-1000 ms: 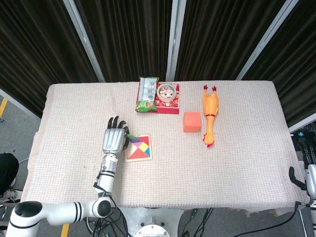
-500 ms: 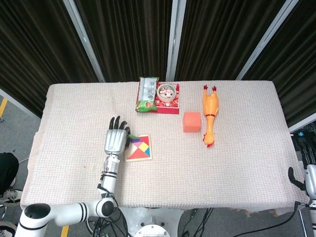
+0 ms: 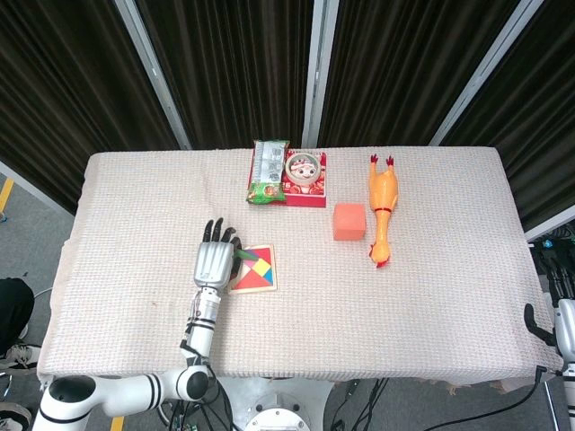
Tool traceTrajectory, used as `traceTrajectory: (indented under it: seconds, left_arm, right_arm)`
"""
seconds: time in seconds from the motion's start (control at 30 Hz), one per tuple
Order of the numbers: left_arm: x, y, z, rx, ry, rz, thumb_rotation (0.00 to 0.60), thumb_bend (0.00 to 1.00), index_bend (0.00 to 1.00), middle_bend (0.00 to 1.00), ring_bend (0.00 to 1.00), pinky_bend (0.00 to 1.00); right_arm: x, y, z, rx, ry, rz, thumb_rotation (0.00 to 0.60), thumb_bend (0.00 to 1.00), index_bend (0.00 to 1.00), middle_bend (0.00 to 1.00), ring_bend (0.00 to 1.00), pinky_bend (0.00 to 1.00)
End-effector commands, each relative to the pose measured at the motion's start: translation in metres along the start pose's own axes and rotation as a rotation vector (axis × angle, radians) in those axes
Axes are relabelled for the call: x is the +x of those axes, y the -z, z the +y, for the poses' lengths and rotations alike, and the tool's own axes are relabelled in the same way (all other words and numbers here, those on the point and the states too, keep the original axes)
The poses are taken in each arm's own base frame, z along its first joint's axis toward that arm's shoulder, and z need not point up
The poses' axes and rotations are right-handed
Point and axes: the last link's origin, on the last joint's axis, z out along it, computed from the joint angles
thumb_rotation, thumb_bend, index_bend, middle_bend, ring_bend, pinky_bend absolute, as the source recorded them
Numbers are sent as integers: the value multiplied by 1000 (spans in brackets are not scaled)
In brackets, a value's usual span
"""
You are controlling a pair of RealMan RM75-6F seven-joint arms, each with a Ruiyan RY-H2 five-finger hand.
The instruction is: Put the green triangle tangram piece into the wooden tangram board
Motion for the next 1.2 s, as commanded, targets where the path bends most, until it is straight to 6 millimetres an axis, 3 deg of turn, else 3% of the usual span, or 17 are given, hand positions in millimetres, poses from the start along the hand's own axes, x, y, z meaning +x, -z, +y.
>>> traceTrajectory:
  seconds: [0.03,0.17,0.6,0.77,1.03,1.13,1.2]
  left_arm:
    - [1,2,-2,-25,6,-3,600,388,308,184,8,0]
    - [2,4,-3,-44,17,-6,600,355,206,157,7,0]
    - [22,13,0,-68,53,24,600,346,237,157,6,0]
    - [34,13,-13,-36,84,27,600,341,236,157,7,0]
    - [53,-8,-39,54,196,-64,598,281,286,156,3,0]
    - [50,-11,-44,72,205,-120,545,237,314,151,0,0]
    - [46,-13,-47,86,212,-165,445,217,331,148,0,0]
  right_arm:
    - [0,0,0,-1,1,-1,600,421,0,0,0,0]
    - [0,0,0,-3,2,-3,600,421,0,0,0,0]
    - [0,0,0,-4,2,1,600,423,0,0,0,0]
    - [1,0,0,-2,4,4,600,423,0,0,0,0]
    - [10,-2,-8,26,10,33,600,423,0,0,0,0]
    - [12,-3,-13,39,11,38,600,423,0,0,0,0]
    - [12,-3,-15,45,12,39,600,424,0,0,0,0]
